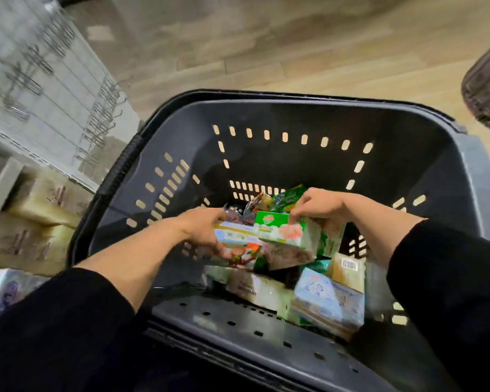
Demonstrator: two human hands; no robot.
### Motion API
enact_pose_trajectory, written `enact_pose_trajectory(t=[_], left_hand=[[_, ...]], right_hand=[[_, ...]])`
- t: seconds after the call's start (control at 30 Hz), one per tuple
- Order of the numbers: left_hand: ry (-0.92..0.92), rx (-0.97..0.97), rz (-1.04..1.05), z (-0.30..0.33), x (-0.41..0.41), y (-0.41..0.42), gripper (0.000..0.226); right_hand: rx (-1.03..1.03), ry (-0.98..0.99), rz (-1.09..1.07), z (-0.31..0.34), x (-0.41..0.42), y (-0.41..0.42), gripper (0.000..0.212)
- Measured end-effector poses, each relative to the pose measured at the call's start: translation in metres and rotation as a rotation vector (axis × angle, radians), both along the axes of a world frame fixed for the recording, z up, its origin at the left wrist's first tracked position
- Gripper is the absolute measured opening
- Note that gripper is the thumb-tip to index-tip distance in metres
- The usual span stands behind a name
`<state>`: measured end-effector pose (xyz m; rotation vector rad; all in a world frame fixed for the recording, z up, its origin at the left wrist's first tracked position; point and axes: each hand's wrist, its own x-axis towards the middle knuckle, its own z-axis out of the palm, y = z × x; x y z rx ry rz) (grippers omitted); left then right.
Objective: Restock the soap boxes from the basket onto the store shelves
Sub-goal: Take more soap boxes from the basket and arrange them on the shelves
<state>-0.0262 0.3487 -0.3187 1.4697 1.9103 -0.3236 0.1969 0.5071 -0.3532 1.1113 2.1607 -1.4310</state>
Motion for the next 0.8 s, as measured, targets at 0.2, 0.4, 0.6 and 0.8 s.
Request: enact_pose_trajectory(t=[0.2,0.4,0.6,0.8], left_hand=[[-0.135,0.402,0.313,0.114,-0.033,-0.046,0.067],[-0.226,0.825,0.672,0.21,-0.062,-0.14,0.085],[-0.041,1.197,0.897,0.276,-0.059,-0.271,0.066],[0.173,1.463,1.182,0.302,-0.035,-0.419,0.092]], right_hand=[[-0.266,0.304,-0.171,0.074,-0.022,0.005,0.039],[-0.43,0.592,-0.042,0.174,-0.081,-0.04,0.046],[-0.506,0.744,0.157,0.261,-0.164,-0.139,0.033],[-0.533,0.757,0.337,0.317,-0.224,-0.268,0.023]])
